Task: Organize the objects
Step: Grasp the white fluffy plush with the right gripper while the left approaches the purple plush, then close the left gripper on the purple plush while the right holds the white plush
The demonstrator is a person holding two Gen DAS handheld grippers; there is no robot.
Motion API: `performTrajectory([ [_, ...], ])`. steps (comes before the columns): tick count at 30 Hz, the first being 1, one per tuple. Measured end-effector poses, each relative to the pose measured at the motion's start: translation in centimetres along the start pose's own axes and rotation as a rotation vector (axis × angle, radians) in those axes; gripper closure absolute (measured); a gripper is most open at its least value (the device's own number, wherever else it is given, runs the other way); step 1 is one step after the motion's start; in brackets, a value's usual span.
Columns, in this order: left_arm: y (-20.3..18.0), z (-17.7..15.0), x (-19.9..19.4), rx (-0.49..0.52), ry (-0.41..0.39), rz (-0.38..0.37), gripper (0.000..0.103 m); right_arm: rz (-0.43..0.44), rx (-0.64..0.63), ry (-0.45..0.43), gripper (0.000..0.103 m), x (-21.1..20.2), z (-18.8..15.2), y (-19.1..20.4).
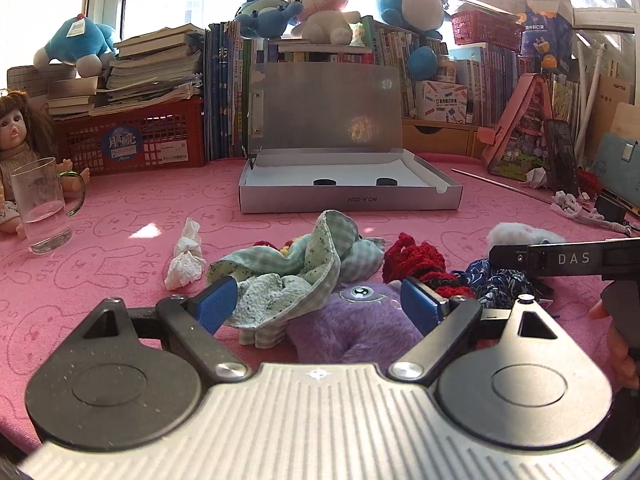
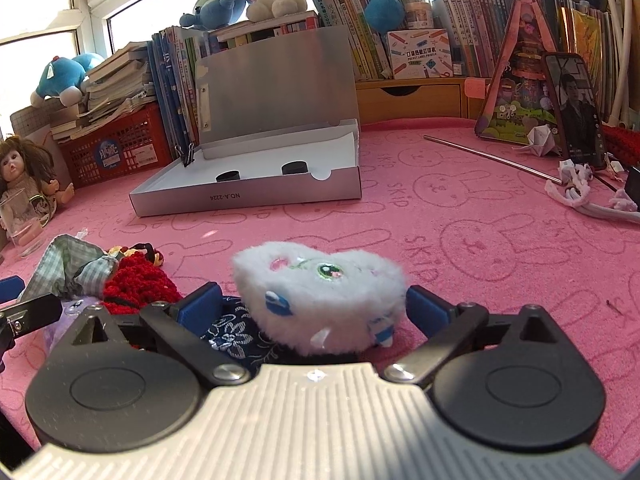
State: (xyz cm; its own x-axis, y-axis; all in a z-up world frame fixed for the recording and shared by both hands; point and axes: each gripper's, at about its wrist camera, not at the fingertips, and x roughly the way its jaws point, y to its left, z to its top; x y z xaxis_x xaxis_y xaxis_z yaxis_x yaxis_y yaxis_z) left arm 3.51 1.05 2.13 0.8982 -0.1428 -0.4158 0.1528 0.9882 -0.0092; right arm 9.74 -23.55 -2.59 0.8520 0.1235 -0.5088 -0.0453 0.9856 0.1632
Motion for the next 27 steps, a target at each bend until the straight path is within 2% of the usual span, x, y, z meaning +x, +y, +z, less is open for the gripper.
performTrajectory([
  [4, -0.5, -0.3, -1.0, -0.003, -0.018, -0.017, 0.014, 0.002, 0.006, 0.007, 0.001, 0.1, -0.1, -0.1],
  [7, -0.9, -0.4, -1.9, -0.002, -0.039, -0.050, 0.023, 0.004, 0.013, 0.010, 0.001, 0.2, -0.1, -0.2],
  [10, -1.8, -0.6, -2.6, 0.042, -0.048, -0.089, 0.024, 0.004, 0.015, 0.011, 0.001, 0.2, -0.1, -0.2],
  [13, -2.6, -1.0, -2.2, 0.078, -0.027, -0.079, 0.024, 0.004, 0.015, 0.010, 0.001, 0.2, -0.1, -0.2],
  [19, -1.9, -1.2, 0.2, 0.032, 0.048, -0.041, 0.024, 0.006, 0.020, 0.012, 0.001, 0.2, -0.2, -0.2],
  [27, -1.5, -1.1, 1.9, 0.045, 0.065, -0.041, 0.018, 0.009, 0.024, 0.019, 0.001, 0.3, -0.3, -0.2],
])
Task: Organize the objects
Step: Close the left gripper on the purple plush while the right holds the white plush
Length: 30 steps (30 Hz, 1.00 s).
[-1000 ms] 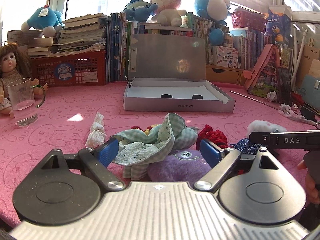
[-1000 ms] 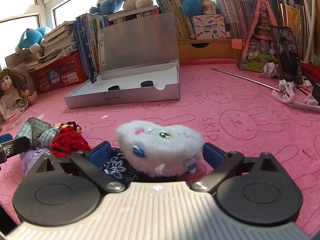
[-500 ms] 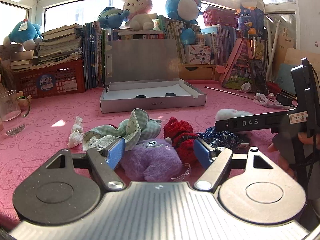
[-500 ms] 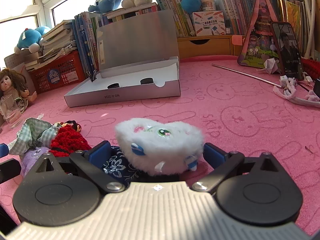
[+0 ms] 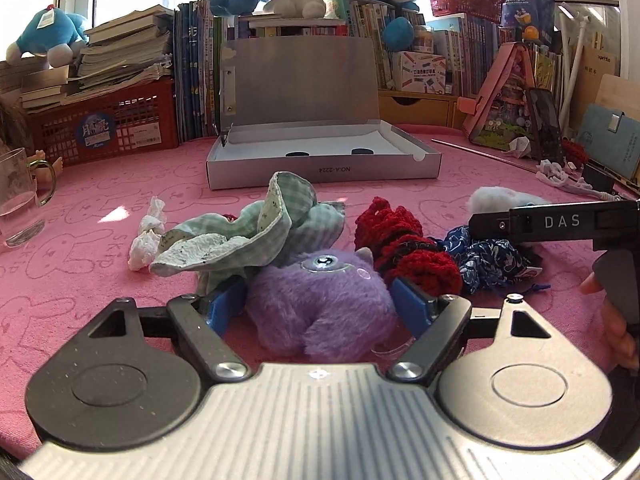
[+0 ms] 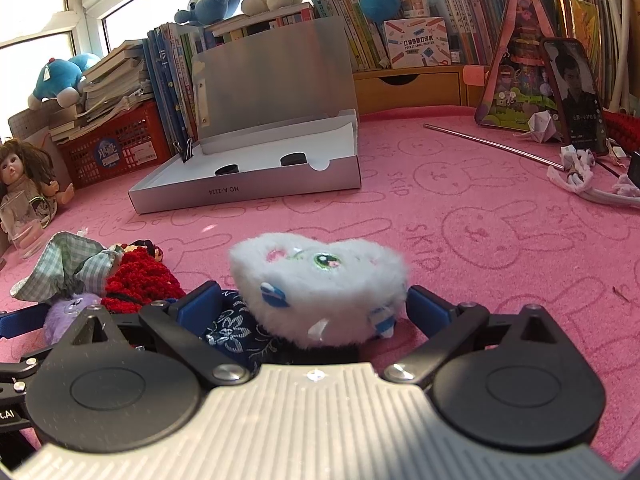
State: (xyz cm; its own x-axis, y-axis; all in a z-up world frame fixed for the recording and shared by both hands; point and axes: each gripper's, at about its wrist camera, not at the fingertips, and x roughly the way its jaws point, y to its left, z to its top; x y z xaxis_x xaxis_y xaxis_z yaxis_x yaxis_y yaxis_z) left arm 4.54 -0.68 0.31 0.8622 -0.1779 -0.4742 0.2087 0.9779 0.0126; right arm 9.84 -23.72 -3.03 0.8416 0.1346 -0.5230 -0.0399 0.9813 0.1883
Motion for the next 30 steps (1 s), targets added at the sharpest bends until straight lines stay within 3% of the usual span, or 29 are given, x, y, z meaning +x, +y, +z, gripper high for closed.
performTrajectory([
  [8, 0.8, -0.5, 1.4, -0.037, 0.036, -0.008, 0.014, -0.001, 0.003, 0.008, 0.001, 0.1, 0.1, 0.1],
  [30, 1.2, -0.3, 2.3, -0.073, 0.023, -0.015, 0.015, -0.001, 0.054, 0.027, 0.000, 0.5, 0.9, -0.3],
])
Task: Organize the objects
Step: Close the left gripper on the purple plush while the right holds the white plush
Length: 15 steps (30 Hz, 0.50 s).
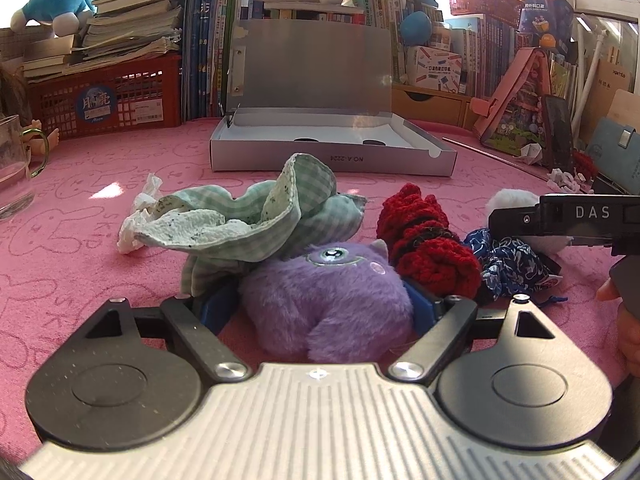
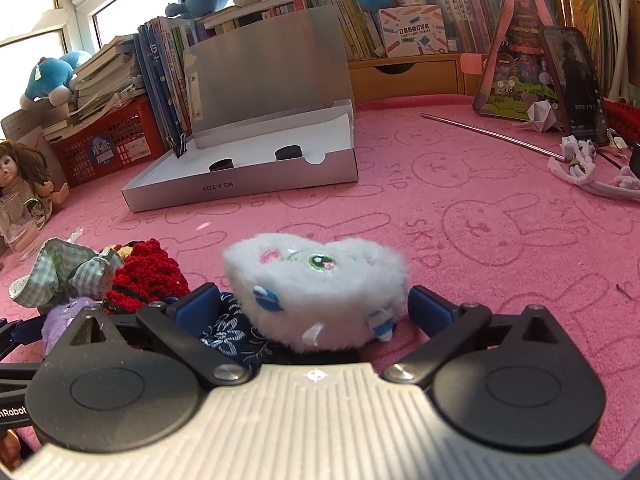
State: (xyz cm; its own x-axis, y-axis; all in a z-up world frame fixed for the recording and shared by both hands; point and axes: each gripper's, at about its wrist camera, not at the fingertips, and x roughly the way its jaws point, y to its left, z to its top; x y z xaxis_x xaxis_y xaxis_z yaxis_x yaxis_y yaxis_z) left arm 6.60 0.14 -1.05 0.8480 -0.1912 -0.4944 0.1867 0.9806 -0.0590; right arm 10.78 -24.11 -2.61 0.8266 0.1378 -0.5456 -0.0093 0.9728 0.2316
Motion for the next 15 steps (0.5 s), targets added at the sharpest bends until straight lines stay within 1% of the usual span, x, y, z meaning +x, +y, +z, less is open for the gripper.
performTrajectory([
  [2, 0.0, 0.1, 0.0, -0.003, -0.003, -0.003, 0.020, 0.011, 0.024, 0.007, 0.000, 0.1, 0.3, -0.3],
  [4, 0.0, 0.2, -0.1, -0.005, -0.005, -0.004, 0.022, 0.031, 0.036, 0.036, 0.004, 0.5, 0.5, -0.4],
  [8, 0.1, 0.5, -0.5, -0.013, -0.020, -0.007, 0.023, 0.034, 0.039, 0.033, 0.016, 0.4, 0.7, -0.3],
  [11, 0.2, 1.0, -0.9, -0.018, -0.039, -0.006, 0.023, 0.037, 0.041, 0.018, 0.018, 0.0, 0.9, -0.2],
  [15, 0.3, 1.8, -1.4, -0.016, -0.060, -0.005, 0.023, 0.030, 0.012, -0.009, 0.019, -0.5, 1.2, 0.2],
])
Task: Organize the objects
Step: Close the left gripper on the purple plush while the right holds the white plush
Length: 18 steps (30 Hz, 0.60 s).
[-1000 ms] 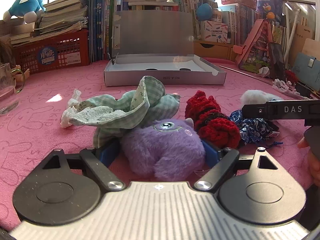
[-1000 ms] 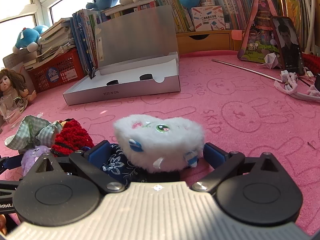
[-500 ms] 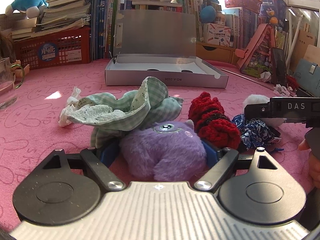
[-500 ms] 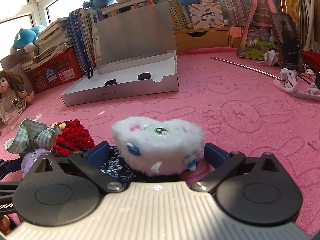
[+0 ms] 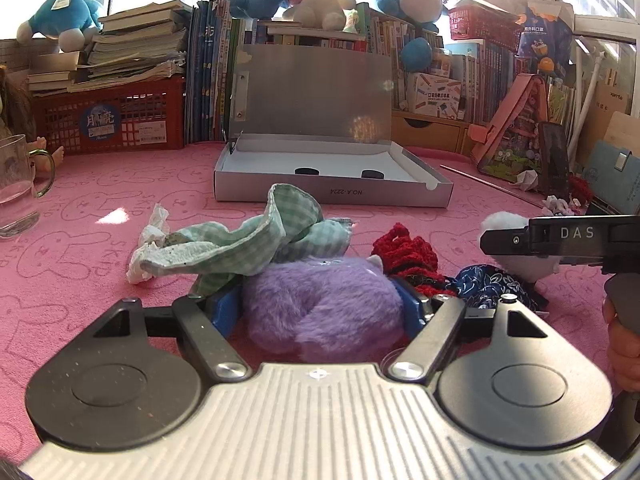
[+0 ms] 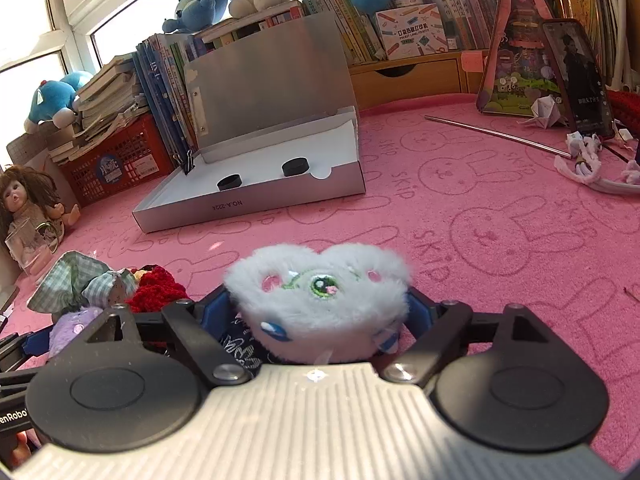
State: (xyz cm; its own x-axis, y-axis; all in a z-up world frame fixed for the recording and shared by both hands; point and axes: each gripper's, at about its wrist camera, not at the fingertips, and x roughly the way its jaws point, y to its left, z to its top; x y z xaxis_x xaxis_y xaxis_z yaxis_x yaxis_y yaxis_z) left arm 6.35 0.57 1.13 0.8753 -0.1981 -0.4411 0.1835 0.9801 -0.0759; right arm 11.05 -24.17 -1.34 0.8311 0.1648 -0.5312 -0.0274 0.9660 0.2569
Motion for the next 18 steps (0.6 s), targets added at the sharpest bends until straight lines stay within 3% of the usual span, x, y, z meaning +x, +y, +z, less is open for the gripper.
performTrajectory([
  [18, -0.7, 2.2, -1.4, 0.040, -0.072, -0.019, 0.023, 0.004, -0.075, -0.060, 0.019, -1.0, 1.4, 1.4],
])
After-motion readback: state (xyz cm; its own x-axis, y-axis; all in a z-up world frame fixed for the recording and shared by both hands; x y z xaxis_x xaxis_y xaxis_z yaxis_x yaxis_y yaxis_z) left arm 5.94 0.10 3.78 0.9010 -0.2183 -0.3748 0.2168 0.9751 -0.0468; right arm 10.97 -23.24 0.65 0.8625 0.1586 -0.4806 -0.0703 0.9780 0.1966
